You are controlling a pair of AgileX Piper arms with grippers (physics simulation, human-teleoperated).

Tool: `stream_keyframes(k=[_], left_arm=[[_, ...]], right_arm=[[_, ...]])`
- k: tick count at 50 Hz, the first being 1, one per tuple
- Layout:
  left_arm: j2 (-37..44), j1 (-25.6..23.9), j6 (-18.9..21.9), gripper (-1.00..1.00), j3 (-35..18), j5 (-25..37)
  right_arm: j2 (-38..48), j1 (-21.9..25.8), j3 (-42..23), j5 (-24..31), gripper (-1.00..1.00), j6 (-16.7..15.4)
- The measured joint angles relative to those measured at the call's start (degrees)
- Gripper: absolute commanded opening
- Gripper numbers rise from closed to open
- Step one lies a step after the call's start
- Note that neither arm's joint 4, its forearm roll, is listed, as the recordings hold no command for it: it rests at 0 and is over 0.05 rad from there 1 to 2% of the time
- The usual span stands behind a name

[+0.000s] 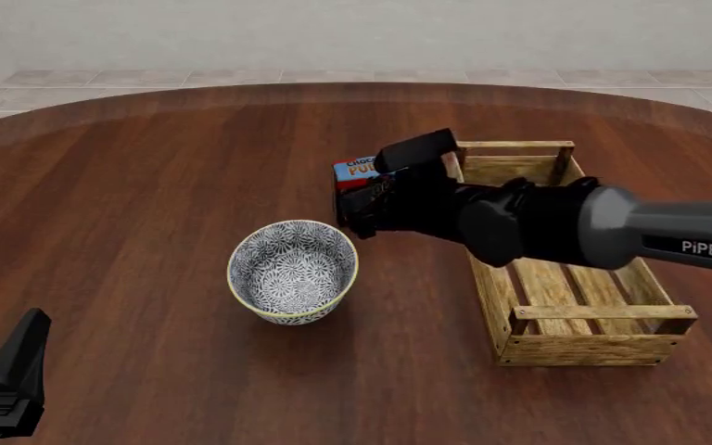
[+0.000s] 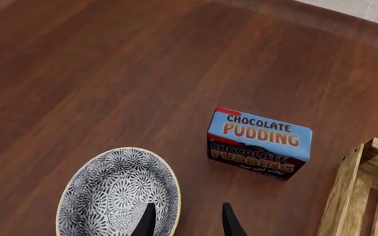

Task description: Pick up the bowl on the left and put it in the tray.

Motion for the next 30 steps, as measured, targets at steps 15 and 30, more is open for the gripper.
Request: stream_keyframes(k=[15,30], left_arm=[[0.0,0.0,0.0,1.0,0.0,0.0],[0.0,0.0,0.0,1.0,0.0,0.0]], right_arm=[[1.4,0.2,-0.8,-0.1,1.0,-0.5],[2.5,0.6,-1.7,0.1,1.0,-0.6]])
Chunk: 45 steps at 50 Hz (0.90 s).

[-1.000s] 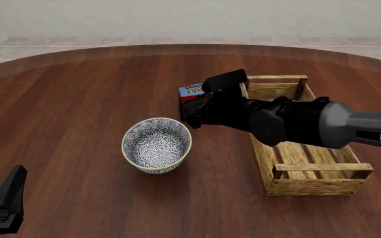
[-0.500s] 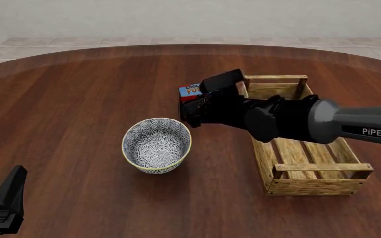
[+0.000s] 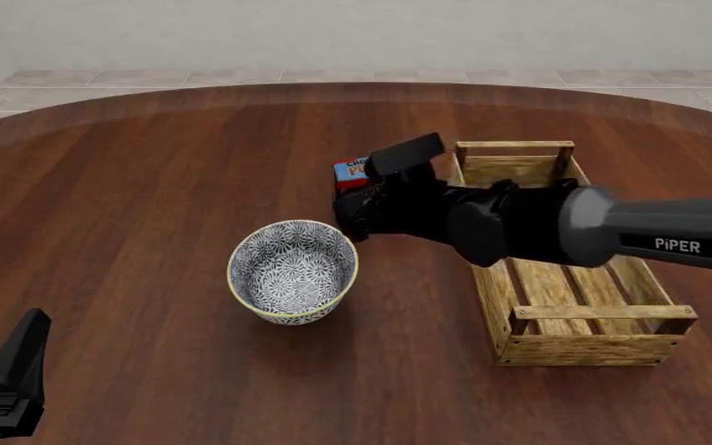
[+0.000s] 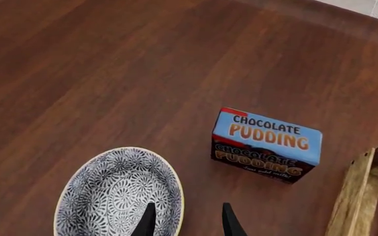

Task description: Pick up the bowl on the left and put it in the tray.

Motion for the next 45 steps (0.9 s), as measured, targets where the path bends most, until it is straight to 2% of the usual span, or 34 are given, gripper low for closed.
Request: stream_keyframes(k=[45], left_arm=[[0.0,0.0,0.0,1.0,0.0,0.0]], right_arm=[[4.1,0.8,-1.7,-0.7,1.0,0.2]])
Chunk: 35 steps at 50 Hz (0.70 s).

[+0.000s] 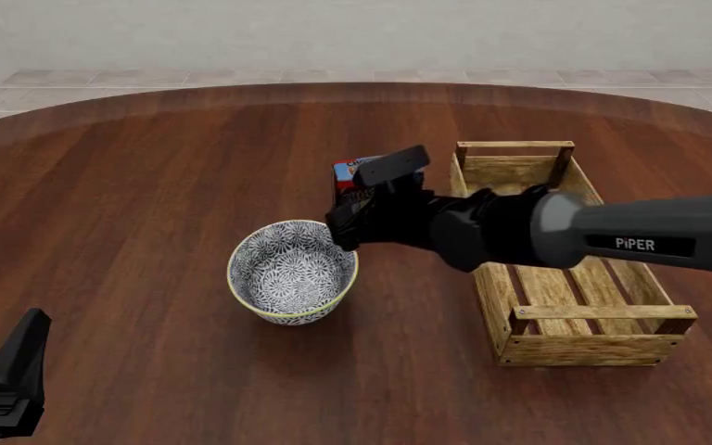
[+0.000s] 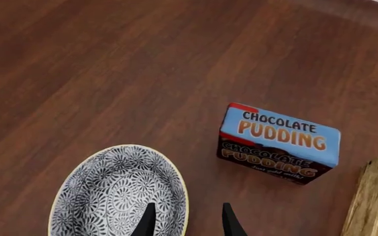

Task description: Pick up the bowl on the left and put it in the tray.

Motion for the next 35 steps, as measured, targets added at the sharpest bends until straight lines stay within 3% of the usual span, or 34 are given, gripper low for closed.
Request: stream_keyframes(k=[35], left_arm=[[0.0,0.0,0.0,1.0,0.0,0.0]], right_arm=[[2.1,0.4,-0.5,-0.7,1.0,0.3]])
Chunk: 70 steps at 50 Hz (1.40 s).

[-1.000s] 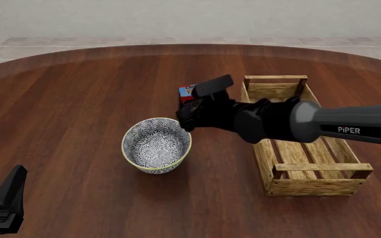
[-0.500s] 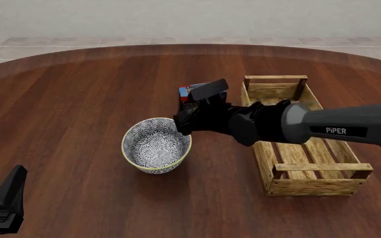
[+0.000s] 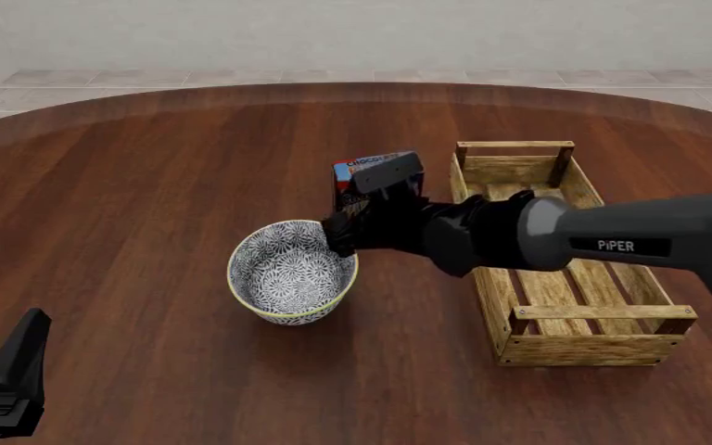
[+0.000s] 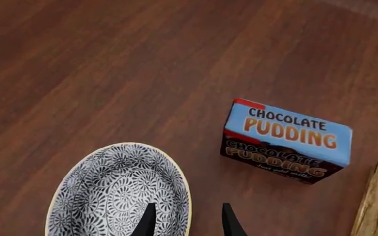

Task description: Pick up the bowl on the left and put it in the tray.

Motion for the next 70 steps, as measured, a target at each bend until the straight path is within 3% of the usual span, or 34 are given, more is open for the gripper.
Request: stream_keyframes(k=[70], left_arm=[[0.0,0.0,0.0,1.0,0.0,0.0]], right_arm=[[4.2,0.6,0.3,-2.6,1.0,1.6]])
